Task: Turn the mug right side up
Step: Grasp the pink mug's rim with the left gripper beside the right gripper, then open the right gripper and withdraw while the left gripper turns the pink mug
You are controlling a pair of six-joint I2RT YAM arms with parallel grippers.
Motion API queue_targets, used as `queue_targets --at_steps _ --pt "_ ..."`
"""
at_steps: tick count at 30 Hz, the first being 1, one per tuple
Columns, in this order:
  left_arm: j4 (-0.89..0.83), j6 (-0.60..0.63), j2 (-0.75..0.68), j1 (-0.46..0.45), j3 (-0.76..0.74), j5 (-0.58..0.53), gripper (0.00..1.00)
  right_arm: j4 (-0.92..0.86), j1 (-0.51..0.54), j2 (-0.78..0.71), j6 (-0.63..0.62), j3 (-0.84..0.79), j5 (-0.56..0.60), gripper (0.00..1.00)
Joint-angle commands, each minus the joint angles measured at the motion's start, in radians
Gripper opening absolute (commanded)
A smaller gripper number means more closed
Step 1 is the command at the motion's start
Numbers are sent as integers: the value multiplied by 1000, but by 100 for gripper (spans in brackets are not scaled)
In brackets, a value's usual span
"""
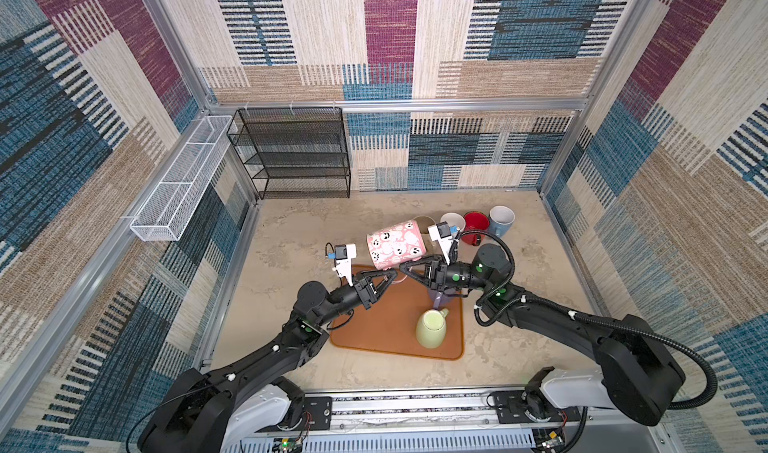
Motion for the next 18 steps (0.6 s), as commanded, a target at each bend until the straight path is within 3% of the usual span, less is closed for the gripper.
queue_targets --at_steps 1,7,13,18 --pt "95 -1 -17 1 -8 -10 0 15 1 4 -27 7 -30 23" --pt "56 20 -48 4 -35 -28 0 -19 -4 -4 -55 -4 -29 51" --pt "-45 50 -82 18 -50 -56 0 -115 -20 -46 -123 -10 1 69" --pt "-171 90 -101 39 -31 -71 0 -215 -44 -95 -188 -8 32 77"
